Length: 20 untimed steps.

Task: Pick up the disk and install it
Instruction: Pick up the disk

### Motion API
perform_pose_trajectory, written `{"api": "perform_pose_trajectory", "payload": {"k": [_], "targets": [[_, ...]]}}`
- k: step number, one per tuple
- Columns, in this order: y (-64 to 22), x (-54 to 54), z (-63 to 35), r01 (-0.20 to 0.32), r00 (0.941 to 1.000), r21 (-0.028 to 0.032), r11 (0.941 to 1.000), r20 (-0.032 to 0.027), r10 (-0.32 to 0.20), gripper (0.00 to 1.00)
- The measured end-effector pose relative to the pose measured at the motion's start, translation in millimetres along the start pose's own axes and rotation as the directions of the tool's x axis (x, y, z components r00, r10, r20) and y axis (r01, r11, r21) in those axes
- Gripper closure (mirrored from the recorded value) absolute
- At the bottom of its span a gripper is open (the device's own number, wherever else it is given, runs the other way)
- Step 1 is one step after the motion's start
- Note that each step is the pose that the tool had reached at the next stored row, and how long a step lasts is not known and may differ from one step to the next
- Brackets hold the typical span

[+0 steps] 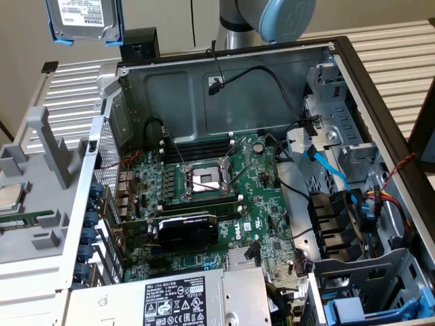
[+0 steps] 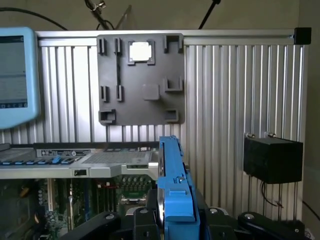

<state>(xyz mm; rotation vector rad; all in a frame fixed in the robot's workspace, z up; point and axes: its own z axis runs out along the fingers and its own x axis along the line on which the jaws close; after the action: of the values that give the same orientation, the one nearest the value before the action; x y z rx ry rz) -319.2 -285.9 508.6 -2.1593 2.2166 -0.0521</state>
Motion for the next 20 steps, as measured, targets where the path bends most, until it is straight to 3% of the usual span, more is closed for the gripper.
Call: {"api": "perform_pose_trajectory", "payload": {"k": [12,20], "targets": [[-16.4,27.9,-1.3,0.0,1.0,0.0,1.0,-0.0001,0.0,0.63],[-32.1,46.2,-0.9,0.0,1.0,0.0,1.0,0.0,0.0,0.63]]}}
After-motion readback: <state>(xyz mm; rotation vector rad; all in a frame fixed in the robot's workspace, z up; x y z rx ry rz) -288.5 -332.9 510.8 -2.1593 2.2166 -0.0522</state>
